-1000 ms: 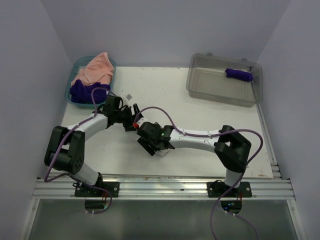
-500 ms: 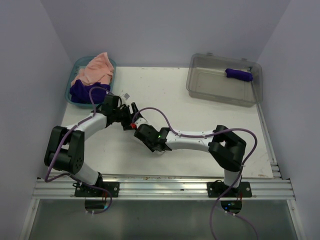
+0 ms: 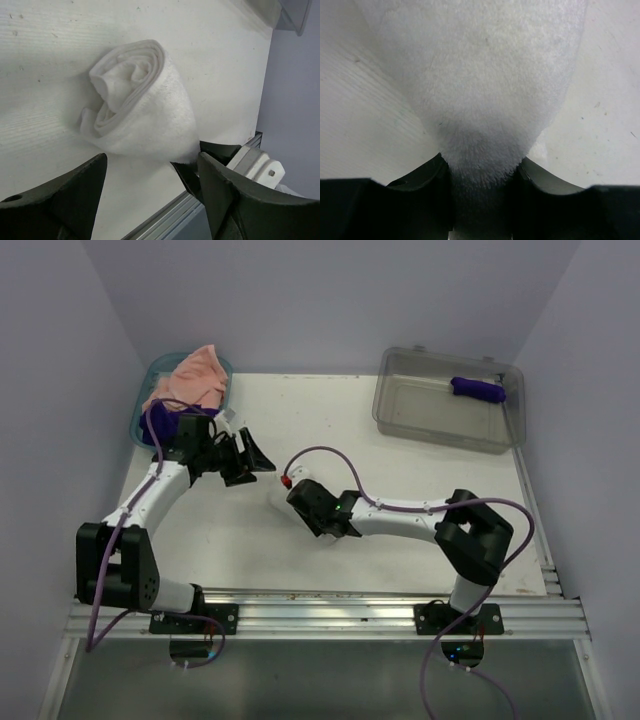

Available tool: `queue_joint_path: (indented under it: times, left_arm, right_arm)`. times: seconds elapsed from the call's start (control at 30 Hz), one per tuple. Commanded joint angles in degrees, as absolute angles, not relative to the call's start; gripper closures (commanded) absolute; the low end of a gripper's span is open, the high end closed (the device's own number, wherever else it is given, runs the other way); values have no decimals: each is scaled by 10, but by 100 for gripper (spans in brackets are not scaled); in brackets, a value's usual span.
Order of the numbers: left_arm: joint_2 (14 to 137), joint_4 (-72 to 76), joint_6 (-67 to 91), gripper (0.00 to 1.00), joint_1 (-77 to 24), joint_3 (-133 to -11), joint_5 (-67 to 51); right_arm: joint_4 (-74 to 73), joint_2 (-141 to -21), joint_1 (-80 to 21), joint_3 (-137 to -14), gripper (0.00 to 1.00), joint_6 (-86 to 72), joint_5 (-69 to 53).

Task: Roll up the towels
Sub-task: Place the rolled towel into the container

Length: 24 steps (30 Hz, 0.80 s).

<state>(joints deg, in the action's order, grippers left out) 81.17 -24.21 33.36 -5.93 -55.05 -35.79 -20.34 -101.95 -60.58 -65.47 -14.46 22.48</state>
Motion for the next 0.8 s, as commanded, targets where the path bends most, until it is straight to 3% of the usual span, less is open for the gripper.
queue_joint_path:
  times: [0.0,0.33,0.63,0.77]
  left_arm:
    - [782,-280,308,23,-47,-581,-377]
    - [744,-248,345,23,-40,-536,-407]
    - [742,-135,424,25,-175,-467,-380]
    - [733,-98,440,25,-180,-429,-383]
  right_arm:
    - [-274,-987,-599,-625,100,-131,272]
    - [-296,-890,-592,-623,100,-130,241]
    - [-301,-854,-553,-635,100,-170,161]
    - [-297,-838,-541,-630,100,-185,134]
